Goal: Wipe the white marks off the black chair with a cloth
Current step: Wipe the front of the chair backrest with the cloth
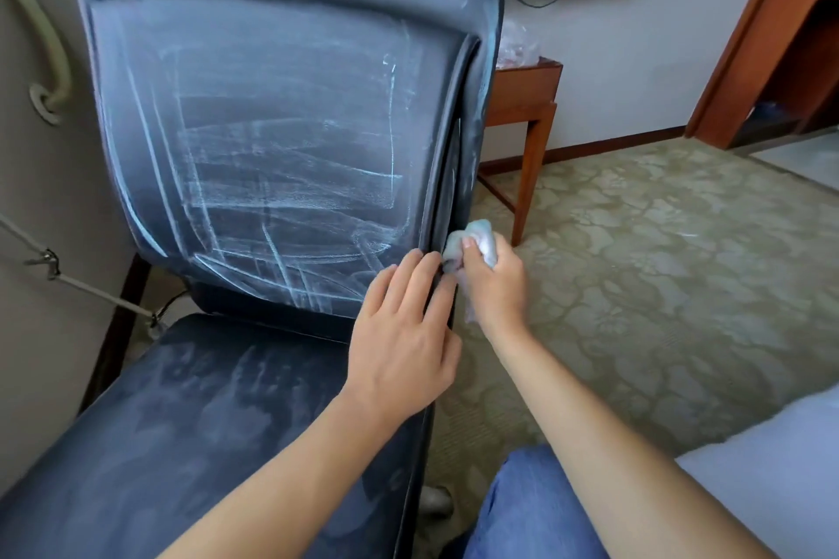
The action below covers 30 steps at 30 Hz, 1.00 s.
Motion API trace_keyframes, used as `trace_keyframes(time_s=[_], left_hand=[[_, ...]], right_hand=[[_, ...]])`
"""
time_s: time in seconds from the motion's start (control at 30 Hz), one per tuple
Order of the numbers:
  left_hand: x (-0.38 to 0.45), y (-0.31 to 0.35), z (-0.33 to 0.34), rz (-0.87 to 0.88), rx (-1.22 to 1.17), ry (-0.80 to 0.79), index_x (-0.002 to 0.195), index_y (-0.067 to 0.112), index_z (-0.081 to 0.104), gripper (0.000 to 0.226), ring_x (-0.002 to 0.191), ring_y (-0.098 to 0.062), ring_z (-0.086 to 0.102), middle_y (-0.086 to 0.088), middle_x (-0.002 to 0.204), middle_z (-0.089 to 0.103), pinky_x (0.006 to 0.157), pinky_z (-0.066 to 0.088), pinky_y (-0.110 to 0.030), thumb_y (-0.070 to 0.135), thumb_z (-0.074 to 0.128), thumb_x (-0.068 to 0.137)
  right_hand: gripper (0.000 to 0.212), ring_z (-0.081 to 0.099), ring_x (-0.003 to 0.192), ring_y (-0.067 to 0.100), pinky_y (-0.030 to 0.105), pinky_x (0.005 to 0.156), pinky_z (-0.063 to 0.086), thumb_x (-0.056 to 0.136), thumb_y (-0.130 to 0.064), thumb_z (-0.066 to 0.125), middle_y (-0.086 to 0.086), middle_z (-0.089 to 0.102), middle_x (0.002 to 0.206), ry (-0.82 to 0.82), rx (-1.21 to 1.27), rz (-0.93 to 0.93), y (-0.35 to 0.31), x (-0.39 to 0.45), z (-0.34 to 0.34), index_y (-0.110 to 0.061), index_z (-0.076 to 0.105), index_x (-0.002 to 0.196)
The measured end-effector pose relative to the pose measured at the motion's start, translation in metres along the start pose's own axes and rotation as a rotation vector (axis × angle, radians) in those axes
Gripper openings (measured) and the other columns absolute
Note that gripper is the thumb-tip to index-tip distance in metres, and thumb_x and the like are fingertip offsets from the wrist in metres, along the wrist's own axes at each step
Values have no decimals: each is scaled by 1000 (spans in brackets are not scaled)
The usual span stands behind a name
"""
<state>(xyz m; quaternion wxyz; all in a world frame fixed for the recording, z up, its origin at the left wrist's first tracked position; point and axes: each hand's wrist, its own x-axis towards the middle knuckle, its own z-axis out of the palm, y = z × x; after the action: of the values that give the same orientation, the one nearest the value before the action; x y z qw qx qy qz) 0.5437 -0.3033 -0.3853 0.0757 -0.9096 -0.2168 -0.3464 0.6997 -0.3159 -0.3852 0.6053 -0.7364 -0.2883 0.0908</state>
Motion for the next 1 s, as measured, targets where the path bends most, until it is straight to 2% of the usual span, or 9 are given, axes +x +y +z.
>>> trace_keyframes(time_s=[0.17, 0.27, 0.5, 0.6, 0.7, 0.8, 0.83, 0.93, 1.0], left_hand=[[18, -17, -7, -39, 251, -195, 159, 6, 39, 79, 162, -31, 9, -16, 174, 10, 128, 12, -60, 31, 52, 85], [17, -24, -4, -17, 287, -214, 159, 6, 39, 81, 162, -29, 10, -14, 175, 7, 127, 11, -62, 32, 52, 84], [20, -31, -3, 21, 360, -191, 155, 4, 45, 73, 161, -31, 17, -17, 174, 9, 124, 11, -68, 26, 51, 85], [24, -34, -4, 20, 371, -192, 153, 3, 47, 69, 160, -32, 19, -17, 174, 9, 124, 9, -68, 24, 44, 87], [27, -34, -3, 7, 374, -199, 153, 4, 47, 69, 160, -31, 20, -17, 174, 9, 125, 7, -67, 24, 47, 87], [29, -34, -4, -3, 376, -214, 155, 4, 44, 71, 161, -31, 17, -16, 174, 5, 126, 5, -67, 26, 51, 88], [29, -34, -4, -4, 377, -217, 155, 4, 44, 70, 161, -31, 16, -16, 175, 5, 126, 5, -66, 26, 51, 89], [29, -35, -4, -8, 354, -224, 154, 4, 45, 68, 160, -32, 16, -16, 174, 8, 126, 8, -66, 23, 47, 89], [29, -35, -3, -12, 334, -226, 153, 3, 47, 68, 160, -32, 18, -16, 174, 9, 125, 11, -67, 23, 54, 88]], right_hand=[[15, 66, 80, 10, 33, 72, 51, 98, -38, 61, -8, 69, 80, 43, 15, -52, -28, 15, -7, -25, 70, 97], [20, 69, 74, 20, 42, 70, 59, 92, -47, 59, -6, 69, 75, 77, 46, -129, -76, 41, -14, -29, 68, 93], [23, 63, 71, 12, 27, 64, 49, 97, -37, 63, -8, 63, 71, 218, 67, -284, -183, 100, -30, -19, 65, 83], [20, 56, 63, 2, 14, 56, 39, 98, -34, 65, -12, 57, 66, 202, 58, -257, -144, 78, -12, -25, 60, 81], [21, 63, 72, 15, 27, 61, 44, 99, -38, 62, -10, 61, 69, 140, -11, -135, -73, 41, 8, -25, 63, 82], [22, 66, 75, 19, 15, 55, 43, 101, -38, 60, -7, 65, 71, 35, -4, 27, -27, 13, 13, -26, 67, 83], [23, 67, 73, 20, 16, 55, 46, 100, -38, 61, -5, 66, 70, 13, -7, 44, -23, 14, 12, -27, 67, 82], [26, 68, 62, 27, 47, 61, 60, 94, -44, 63, -1, 69, 66, -8, -48, 17, -44, 34, 6, -24, 68, 78], [27, 67, 60, 26, 54, 62, 60, 90, -49, 62, 0, 70, 67, 32, -17, -76, -83, 51, -3, -24, 70, 82]])
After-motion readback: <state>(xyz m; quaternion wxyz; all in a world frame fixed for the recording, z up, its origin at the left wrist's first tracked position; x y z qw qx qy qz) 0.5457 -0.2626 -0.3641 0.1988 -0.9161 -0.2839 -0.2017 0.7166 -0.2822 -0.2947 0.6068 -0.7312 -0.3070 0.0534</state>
